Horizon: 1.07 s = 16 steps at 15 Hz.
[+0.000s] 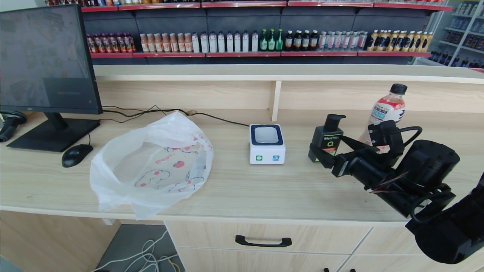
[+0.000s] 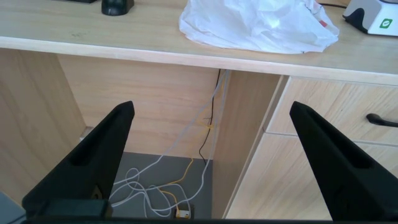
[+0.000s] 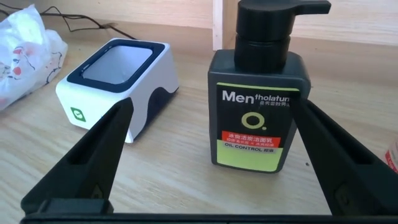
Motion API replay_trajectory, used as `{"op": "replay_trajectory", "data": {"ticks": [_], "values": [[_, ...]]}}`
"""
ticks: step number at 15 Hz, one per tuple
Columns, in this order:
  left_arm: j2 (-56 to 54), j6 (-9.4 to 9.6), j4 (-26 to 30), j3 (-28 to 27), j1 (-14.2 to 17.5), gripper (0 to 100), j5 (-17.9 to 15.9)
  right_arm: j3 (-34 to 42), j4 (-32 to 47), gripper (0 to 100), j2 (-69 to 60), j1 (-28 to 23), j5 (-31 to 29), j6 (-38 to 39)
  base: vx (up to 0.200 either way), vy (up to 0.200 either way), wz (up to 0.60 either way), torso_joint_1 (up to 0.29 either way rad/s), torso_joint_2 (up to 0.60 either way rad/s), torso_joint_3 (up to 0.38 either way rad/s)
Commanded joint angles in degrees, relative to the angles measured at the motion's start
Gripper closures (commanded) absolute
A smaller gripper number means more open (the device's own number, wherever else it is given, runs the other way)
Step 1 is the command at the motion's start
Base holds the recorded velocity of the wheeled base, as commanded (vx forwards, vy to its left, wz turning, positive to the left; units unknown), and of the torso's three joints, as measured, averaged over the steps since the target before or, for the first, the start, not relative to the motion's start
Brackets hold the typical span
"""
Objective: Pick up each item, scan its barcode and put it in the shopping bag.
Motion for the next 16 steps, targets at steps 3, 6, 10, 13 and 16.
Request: {"op": "replay_trajectory", "data": {"ticks": [3,6,10,13,16], "values": [[0.0,-0.09,0.0,0.0,0.0,0,0.0,-1.3,-0.1,0,1.4,0.1,0.0,0.1,0.0,0.0,0.0,0.0,0.0,0.0],[0.0,0.0,0.0,0.0,0.0,0,0.0,-1.8,0.0,0,1.7,-0.2,0.0,0.1,0.0,0.0,0.0,0.0,0.0,0.0],[0.0,0.0,0.0,0.0,0.0,0,0.0,-4.6,0.0,0,3.5,-0.6,0.1,0.3,0.0,0.0,0.0,0.0,0.0,0.0],[0.0,0.0,0.0,0.0,0.0,0,0.0,-6.3,0.0,0,4.6,-0.7,0.1,0.3,0.0,0.0,0.0,0.0,0.0,0.0],[0.0,0.09,0.0,0.0,0.0,0,0.0,-7.9,0.0,0,6.3,-0.7,-0.1,0.2,0.0,0.0,0.0,0.0,0.0,0.0]]}}
